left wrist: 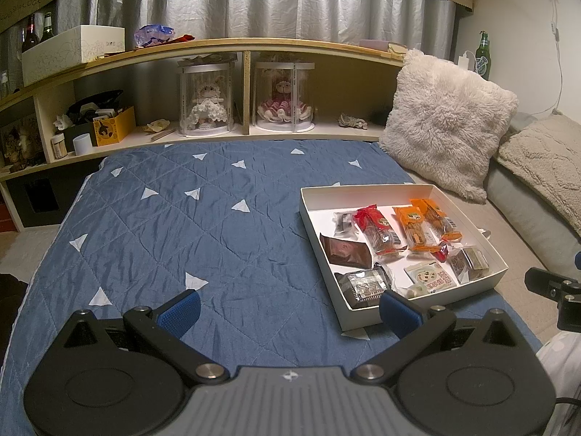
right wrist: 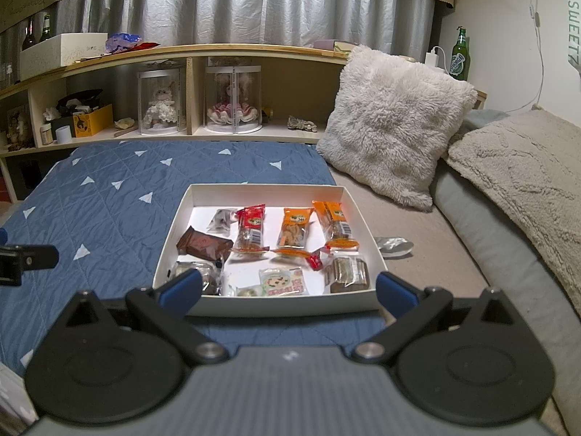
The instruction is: Organize snacks
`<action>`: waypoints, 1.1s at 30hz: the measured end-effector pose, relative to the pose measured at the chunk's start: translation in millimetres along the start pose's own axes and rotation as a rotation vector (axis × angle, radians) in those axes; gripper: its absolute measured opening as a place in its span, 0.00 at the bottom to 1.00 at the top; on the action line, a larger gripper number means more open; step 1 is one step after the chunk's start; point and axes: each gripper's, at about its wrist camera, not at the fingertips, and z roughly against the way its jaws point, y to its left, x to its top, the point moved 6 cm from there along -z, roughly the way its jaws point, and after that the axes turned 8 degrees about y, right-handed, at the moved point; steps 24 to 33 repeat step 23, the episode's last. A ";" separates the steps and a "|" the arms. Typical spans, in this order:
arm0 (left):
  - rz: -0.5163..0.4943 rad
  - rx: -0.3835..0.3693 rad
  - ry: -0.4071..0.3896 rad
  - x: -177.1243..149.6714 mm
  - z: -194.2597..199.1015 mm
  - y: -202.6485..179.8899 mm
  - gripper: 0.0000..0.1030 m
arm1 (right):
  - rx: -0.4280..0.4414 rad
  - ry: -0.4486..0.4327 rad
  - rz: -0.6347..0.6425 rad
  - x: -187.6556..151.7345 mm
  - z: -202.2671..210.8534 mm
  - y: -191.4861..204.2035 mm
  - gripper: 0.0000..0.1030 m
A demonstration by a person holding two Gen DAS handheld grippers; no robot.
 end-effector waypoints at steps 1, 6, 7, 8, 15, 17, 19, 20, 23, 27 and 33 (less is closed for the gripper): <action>0.000 0.000 0.000 0.0 0.2 -0.1 1.00 | 0.000 0.000 0.000 0.1 -0.1 0.0 1.00; 0.000 0.000 0.000 -0.3 0.1 0.0 1.00 | 0.000 0.000 0.000 -0.1 0.1 0.2 1.00; 0.000 0.000 0.000 -0.4 0.2 -0.1 1.00 | 0.000 0.000 0.000 0.0 -0.1 0.2 1.00; 0.001 0.000 -0.001 -0.5 0.0 0.0 1.00 | 0.000 0.000 -0.001 -0.1 0.2 0.3 1.00; -0.002 0.005 0.000 1.3 0.9 0.6 1.00 | 0.000 0.001 -0.001 -0.2 0.1 0.9 1.00; -0.002 0.008 -0.002 2.3 1.4 0.7 1.00 | 0.000 0.000 -0.002 -0.2 0.1 1.1 0.99; -0.003 0.012 -0.003 4.5 2.8 1.4 1.00 | 0.000 0.001 -0.002 -0.3 0.1 1.2 0.99; -0.002 0.011 -0.002 4.5 3.0 1.5 1.00 | -0.001 0.000 -0.002 -0.5 0.5 1.3 1.00; 0.002 0.014 0.000 5.3 2.9 2.4 1.00 | -0.001 0.000 -0.002 -0.5 0.4 1.1 1.00; 0.002 0.014 0.000 5.3 2.9 2.4 1.00 | -0.001 0.000 -0.002 -0.5 0.4 1.1 1.00; 0.002 0.014 0.000 5.3 2.9 2.4 1.00 | -0.001 0.000 -0.002 -0.5 0.4 1.1 1.00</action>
